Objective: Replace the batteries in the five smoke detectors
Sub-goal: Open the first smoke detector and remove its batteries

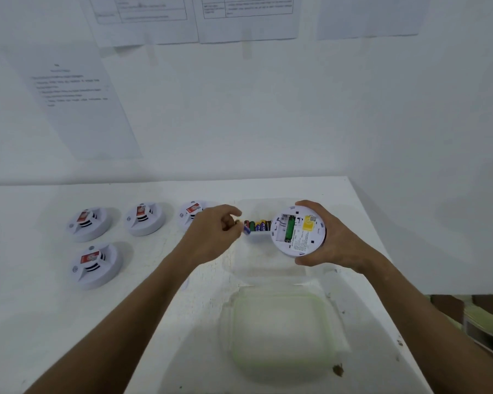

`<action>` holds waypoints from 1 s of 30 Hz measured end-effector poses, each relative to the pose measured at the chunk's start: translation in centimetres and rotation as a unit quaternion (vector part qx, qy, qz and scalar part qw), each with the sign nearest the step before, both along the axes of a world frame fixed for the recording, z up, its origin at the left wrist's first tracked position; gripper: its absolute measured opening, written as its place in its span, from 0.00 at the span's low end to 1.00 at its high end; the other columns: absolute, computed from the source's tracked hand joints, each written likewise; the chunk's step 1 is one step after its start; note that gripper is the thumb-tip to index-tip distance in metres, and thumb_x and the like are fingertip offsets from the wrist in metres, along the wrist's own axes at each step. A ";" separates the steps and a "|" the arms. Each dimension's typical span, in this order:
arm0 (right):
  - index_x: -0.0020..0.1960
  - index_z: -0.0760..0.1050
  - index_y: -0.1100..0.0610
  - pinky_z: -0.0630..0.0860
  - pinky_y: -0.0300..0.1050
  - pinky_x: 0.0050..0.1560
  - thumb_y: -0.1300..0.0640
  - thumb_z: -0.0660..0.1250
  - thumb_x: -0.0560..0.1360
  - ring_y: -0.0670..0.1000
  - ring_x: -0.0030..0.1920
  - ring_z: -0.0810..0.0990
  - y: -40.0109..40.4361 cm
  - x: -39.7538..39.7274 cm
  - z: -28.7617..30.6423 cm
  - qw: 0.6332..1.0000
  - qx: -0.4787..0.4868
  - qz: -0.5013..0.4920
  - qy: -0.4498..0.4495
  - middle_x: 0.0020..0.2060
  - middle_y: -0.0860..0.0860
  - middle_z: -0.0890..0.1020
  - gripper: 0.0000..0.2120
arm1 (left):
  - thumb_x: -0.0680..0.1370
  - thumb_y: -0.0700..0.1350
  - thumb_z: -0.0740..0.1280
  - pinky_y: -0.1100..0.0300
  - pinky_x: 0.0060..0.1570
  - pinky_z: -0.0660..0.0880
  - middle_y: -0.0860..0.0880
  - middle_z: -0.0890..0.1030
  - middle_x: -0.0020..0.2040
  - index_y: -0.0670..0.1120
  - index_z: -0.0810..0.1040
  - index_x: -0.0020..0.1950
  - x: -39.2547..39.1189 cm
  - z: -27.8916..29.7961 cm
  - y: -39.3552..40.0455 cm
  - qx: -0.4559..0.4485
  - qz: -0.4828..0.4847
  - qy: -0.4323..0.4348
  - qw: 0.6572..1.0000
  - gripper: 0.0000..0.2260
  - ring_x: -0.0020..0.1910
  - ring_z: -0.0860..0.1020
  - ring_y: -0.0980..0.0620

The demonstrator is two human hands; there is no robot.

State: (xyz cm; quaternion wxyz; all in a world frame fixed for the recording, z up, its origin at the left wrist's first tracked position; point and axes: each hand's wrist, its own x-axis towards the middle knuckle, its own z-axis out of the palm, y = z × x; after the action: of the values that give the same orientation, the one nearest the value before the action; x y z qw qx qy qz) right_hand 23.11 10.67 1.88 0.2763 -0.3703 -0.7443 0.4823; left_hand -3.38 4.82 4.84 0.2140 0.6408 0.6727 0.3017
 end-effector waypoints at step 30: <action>0.69 0.66 0.44 0.78 0.37 0.54 0.62 0.83 0.56 0.40 0.60 0.75 -0.6 0.2 -0.6 0.999 -0.020 0.012 -0.027 0.59 0.39 0.75 0.47 | 0.75 0.42 0.69 0.56 0.47 0.80 0.46 0.81 0.59 0.47 0.85 0.53 1.3 -4.4 2.9 -0.146 -0.016 0.126 0.981 0.09 0.42 0.82 0.48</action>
State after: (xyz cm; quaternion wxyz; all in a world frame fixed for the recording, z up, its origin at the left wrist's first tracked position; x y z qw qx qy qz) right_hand 23.32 10.04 1.23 0.2431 -0.3798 -0.7461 0.4899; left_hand -2.05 7.71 0.42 0.2239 0.6463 0.7206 0.1131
